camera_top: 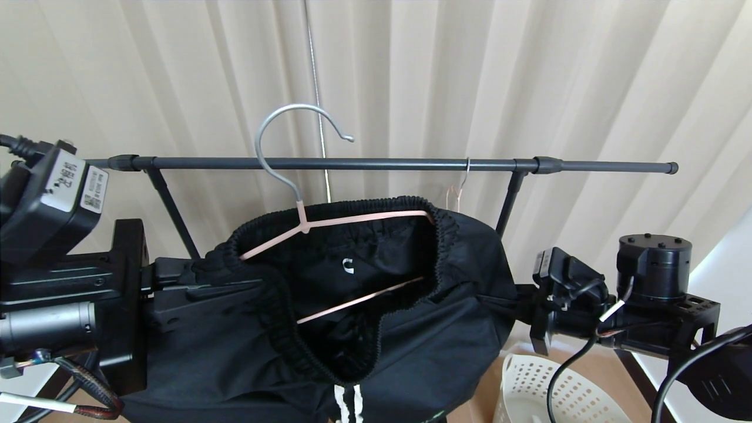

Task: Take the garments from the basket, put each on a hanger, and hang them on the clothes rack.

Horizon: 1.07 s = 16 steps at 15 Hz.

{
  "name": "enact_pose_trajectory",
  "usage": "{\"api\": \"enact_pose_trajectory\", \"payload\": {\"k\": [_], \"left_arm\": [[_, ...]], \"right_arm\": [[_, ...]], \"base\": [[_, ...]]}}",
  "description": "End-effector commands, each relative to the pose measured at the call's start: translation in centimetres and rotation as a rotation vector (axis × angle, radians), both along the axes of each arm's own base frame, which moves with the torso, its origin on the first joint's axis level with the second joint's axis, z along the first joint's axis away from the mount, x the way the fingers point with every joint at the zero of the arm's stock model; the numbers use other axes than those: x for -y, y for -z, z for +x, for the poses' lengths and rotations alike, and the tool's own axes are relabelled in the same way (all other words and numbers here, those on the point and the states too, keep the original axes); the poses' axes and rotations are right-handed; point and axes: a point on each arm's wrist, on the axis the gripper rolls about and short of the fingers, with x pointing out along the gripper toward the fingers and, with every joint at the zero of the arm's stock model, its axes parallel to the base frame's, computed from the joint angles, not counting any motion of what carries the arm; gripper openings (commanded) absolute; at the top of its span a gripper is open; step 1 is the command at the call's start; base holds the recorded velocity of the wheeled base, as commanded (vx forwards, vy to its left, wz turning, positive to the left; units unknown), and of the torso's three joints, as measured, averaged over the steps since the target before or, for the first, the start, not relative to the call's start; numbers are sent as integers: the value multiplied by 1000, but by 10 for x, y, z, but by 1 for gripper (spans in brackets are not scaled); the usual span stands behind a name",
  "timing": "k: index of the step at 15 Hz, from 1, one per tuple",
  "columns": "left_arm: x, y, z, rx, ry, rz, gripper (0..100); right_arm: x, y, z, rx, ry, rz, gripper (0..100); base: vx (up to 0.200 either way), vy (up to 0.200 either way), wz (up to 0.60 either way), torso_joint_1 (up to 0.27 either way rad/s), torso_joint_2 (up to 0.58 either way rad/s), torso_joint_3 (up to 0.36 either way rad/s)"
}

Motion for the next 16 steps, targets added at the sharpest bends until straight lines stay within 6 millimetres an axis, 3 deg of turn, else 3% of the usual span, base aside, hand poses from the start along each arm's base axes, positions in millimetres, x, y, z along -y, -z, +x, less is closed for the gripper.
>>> {"api": "enact_pose_trajectory", "payload": {"k": [1, 4, 12, 16], "left_arm": [[0, 4, 0, -30, -6, -3, 0], [-7, 14, 0, -76, -50, -3, 0], [-19, 66, -6, -200, -115, 22, 0], [-20, 78, 8, -269, -145, 43, 0]], "right_arm": [[1, -7, -4, 25, -5, 7, 100], [2, -17, -12, 56, -17, 19, 100], [-17, -46, -39, 107, -69, 94, 100], [-16, -49, -39, 121, -46, 92, 100]], "base": [[0, 0, 0, 0, 0, 0], [0, 0, 0, 0, 0, 0], [0, 0, 0, 0, 0, 0], [0, 0, 0, 0, 0, 0]]}}
